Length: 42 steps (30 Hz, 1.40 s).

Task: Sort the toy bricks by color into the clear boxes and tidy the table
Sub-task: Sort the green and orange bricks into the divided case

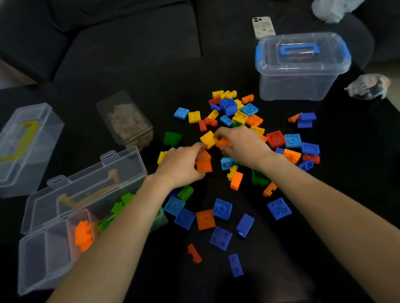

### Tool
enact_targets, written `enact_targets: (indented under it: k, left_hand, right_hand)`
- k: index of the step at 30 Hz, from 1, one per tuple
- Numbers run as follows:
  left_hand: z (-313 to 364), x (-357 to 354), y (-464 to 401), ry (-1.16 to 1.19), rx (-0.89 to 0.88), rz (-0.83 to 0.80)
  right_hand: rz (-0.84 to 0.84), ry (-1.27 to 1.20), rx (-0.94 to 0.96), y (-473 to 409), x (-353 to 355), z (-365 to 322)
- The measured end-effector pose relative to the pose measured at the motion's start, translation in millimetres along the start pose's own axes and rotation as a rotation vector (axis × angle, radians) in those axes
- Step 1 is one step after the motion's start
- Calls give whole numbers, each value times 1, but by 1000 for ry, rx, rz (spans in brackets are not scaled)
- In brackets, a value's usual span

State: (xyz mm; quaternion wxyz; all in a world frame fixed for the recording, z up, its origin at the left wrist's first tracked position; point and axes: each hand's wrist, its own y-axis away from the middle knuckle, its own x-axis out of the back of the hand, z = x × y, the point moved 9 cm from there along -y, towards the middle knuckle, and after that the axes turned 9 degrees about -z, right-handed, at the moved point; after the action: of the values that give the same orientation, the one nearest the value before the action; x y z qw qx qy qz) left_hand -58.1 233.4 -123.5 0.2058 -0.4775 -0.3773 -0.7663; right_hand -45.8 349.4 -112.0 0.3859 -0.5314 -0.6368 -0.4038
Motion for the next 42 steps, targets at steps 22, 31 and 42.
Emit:
enact_targets:
  k: [22,31,42]
  left_hand:
    - [79,-18,25,-264,-300,201]
    - [26,31,109,426,-221,509]
    - [-144,-8,264,302,175,613]
  right_hand:
    - [154,-382,-191,113,2,24]
    - [243,-724,-112,125,8,-16]
    - [-26,-744,221,51,-45,-219]
